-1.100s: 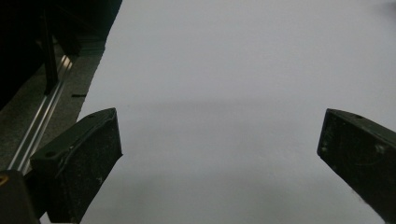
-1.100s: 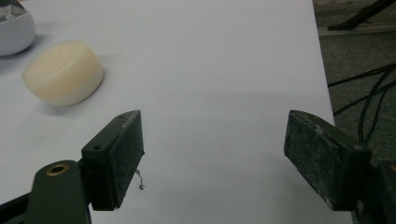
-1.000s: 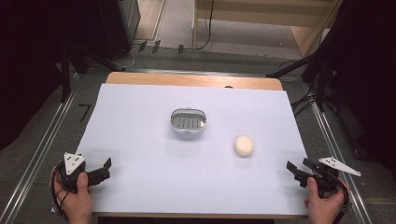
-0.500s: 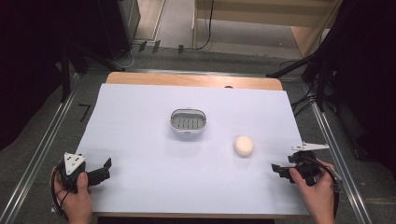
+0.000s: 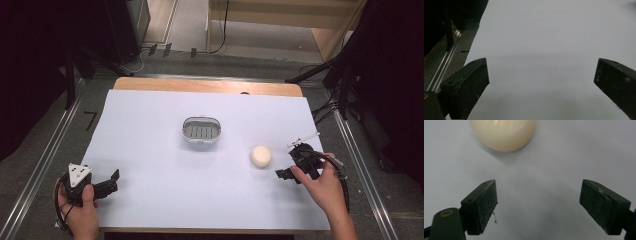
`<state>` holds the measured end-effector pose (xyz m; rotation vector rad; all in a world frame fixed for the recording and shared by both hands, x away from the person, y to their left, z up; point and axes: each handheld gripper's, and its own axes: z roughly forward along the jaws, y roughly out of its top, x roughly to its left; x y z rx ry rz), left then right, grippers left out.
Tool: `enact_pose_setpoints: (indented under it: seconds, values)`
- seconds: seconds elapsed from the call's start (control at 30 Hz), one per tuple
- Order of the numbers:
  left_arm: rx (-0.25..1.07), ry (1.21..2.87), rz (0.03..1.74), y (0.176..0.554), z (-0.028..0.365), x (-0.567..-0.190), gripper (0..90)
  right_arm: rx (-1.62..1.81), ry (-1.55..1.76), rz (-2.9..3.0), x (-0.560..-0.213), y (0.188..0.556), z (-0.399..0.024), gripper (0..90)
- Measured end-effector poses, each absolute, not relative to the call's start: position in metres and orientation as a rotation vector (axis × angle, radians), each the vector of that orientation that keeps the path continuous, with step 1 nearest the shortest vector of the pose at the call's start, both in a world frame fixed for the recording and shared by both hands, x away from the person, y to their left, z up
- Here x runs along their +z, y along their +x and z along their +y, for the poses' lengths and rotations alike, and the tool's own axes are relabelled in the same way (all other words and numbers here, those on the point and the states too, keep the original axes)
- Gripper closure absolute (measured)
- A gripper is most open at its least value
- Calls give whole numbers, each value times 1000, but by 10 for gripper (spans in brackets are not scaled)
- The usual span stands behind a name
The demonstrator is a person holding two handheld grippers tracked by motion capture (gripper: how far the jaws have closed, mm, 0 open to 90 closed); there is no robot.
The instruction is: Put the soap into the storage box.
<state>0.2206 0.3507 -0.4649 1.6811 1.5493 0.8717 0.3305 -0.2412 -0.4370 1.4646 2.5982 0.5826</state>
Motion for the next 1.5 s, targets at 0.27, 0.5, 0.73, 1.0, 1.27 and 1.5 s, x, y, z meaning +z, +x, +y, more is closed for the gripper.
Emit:
enact_pose_setpoints:
  seconds: [0.27, 0.5, 0.73, 1.0, 1.27, 1.5]
  values:
    - [870, 1681, 1545, 220, 351, -465, 1, 593, 1454, 2627, -437, 342, -228, 134]
    - [871, 1680, 1542, 220, 351, -465, 1, 611, 1433, 2636, -437, 348, -220, 135]
    - [871, 1679, 1538, 220, 351, -465, 1, 608, 1414, 2655, -435, 354, -210, 137]
    - [866, 1679, 1535, 219, 351, -465, 1, 605, 1401, 2663, -438, 360, -199, 138]
    - [865, 1675, 1537, 219, 351, -465, 1, 596, 1386, 2675, -440, 367, -186, 145]
    - [865, 1671, 1536, 219, 352, -465, 1, 587, 1406, 2671, -442, 372, -179, 167]
